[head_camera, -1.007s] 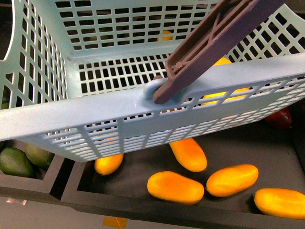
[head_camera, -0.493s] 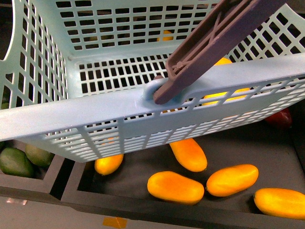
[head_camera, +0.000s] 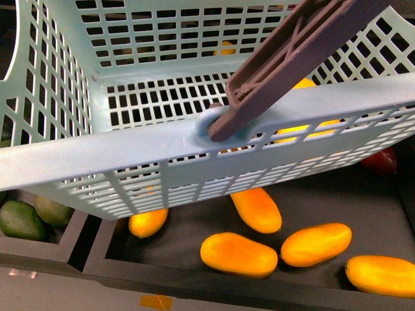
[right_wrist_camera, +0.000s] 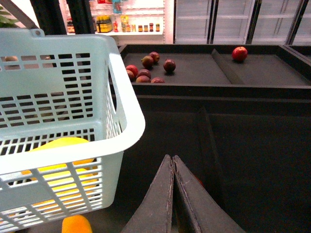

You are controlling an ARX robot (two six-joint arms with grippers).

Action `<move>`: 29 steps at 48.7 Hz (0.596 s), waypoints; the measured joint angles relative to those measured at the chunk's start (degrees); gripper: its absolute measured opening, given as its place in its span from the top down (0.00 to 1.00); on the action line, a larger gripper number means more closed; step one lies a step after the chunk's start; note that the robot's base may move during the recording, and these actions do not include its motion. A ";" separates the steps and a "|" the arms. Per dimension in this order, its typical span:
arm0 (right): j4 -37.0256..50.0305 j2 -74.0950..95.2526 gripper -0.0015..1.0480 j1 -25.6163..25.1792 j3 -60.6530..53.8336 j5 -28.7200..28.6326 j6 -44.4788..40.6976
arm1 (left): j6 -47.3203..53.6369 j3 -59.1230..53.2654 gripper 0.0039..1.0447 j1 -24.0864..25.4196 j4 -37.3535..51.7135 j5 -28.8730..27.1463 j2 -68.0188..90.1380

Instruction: Pick lemon and mango into basket

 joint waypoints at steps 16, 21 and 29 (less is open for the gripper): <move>-0.11 -0.17 0.67 0.00 0.00 0.00 -0.02 | 0.02 0.00 0.95 0.00 0.00 0.04 0.00; -0.11 -0.17 0.47 0.00 0.00 0.00 -0.02 | 0.00 0.00 0.95 0.00 0.00 0.09 0.00; -0.11 -0.17 0.14 0.00 0.00 0.04 -0.02 | -0.02 0.00 0.95 0.00 0.00 0.02 0.00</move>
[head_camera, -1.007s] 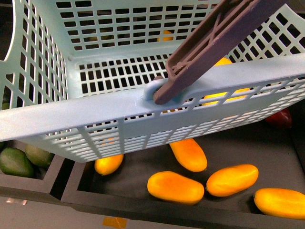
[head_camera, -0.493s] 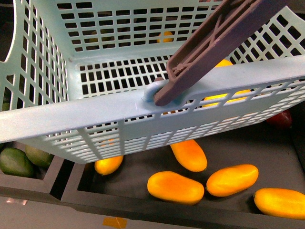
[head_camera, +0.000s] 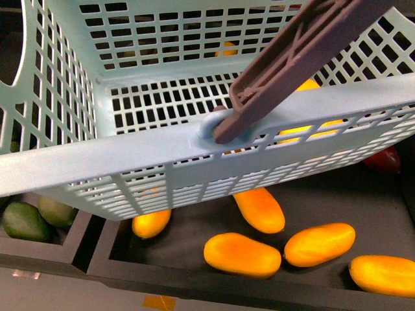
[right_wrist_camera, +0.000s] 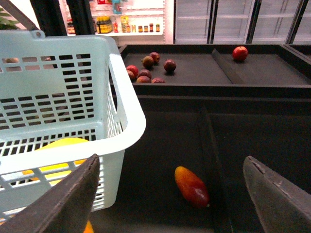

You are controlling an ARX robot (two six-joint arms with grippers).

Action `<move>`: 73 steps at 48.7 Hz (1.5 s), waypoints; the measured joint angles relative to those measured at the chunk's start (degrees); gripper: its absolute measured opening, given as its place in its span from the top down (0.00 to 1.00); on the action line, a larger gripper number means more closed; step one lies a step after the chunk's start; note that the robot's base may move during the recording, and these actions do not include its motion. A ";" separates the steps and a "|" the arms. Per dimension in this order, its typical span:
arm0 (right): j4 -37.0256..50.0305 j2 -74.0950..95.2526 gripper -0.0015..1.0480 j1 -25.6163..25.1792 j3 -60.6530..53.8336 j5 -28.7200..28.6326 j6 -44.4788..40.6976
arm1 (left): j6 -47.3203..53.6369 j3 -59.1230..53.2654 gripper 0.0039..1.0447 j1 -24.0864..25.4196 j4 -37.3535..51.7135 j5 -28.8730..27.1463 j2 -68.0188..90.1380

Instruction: Pick lemon and mango into basket

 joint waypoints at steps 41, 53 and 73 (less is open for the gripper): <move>-0.15 -0.11 0.08 -0.09 0.00 -0.07 0.00 | -0.04 0.00 0.95 -0.07 0.00 0.59 0.02; -0.17 -0.17 0.08 -0.09 0.00 0.00 0.00 | -0.07 0.00 0.95 -0.15 0.00 0.22 0.07; -0.15 -0.15 0.08 -0.09 0.00 -0.24 0.00 | -0.07 0.00 0.95 -0.17 0.00 0.46 0.09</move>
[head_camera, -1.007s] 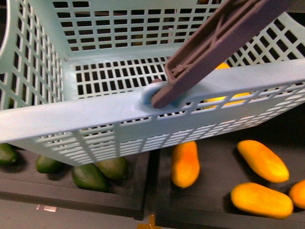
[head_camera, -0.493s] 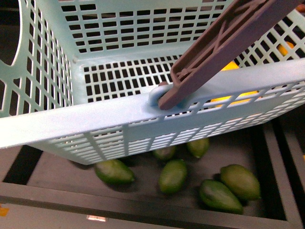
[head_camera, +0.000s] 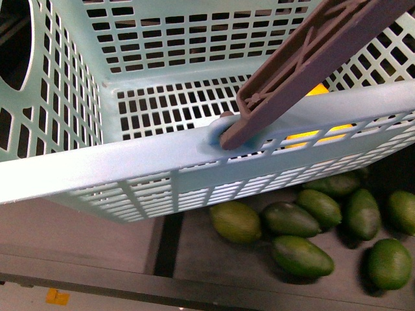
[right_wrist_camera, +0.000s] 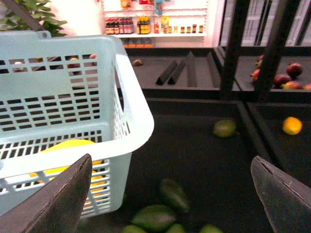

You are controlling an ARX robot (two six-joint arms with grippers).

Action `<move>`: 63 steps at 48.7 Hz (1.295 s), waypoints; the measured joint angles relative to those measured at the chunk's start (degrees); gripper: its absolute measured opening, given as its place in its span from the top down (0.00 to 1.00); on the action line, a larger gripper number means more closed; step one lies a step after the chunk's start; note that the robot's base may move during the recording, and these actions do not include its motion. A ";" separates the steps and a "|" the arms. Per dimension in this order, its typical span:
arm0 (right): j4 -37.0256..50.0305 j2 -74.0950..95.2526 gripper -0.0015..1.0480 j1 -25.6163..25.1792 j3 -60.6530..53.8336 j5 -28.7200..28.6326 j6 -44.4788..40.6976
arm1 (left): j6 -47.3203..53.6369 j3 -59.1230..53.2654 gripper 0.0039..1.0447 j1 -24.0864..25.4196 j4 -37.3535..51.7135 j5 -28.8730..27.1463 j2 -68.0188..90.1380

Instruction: Pick lemon and mango into basket

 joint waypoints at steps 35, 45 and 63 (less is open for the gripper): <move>0.00 0.00 0.08 -0.07 -0.02 -0.07 0.00 | -10.80 -4.26 0.95 -0.50 15.43 -24.24 0.92; 0.00 0.00 0.08 -0.07 -0.02 0.26 0.00 | -14.40 -1.90 0.95 4.81 18.36 -29.18 7.41; 0.00 0.00 0.08 -0.07 -0.02 0.20 0.00 | -26.80 12.22 0.95 10.88 15.45 -34.64 29.31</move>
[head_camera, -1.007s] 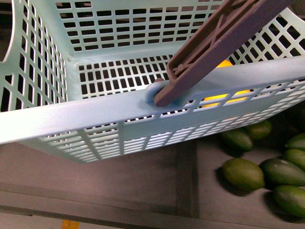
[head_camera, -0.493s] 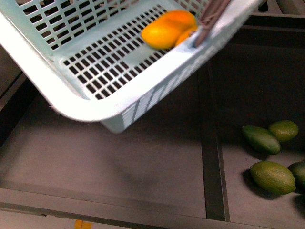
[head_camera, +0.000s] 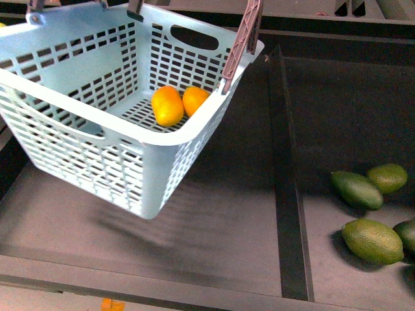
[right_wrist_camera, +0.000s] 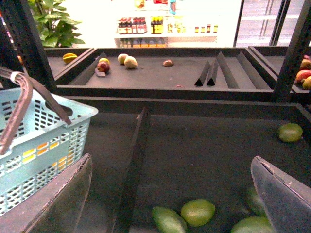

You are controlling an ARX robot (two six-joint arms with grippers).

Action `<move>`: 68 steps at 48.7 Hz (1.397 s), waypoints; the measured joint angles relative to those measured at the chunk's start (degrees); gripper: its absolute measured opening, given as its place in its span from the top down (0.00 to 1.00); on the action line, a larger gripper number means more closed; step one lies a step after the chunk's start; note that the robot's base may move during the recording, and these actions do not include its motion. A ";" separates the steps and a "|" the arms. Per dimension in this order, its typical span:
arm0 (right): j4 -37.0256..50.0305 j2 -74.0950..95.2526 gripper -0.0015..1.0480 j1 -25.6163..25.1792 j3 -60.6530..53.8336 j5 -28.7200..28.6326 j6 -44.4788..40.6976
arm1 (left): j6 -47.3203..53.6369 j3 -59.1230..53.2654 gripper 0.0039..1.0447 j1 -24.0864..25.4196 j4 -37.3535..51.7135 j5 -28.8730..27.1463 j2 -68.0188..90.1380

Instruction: Pick lemon and mango into basket

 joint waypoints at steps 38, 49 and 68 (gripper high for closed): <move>0.00 0.00 0.08 0.00 0.02 0.00 0.00 | -14.38 -11.58 0.59 1.29 2.80 -0.50 -0.87; 0.00 0.00 0.08 0.00 0.00 0.00 0.00 | -15.50 -20.26 0.06 2.69 -12.31 -6.49 -15.65; 0.00 0.00 0.08 0.00 0.00 0.00 0.00 | 72.52 -65.55 0.68 10.95 68.72 3.34 -34.53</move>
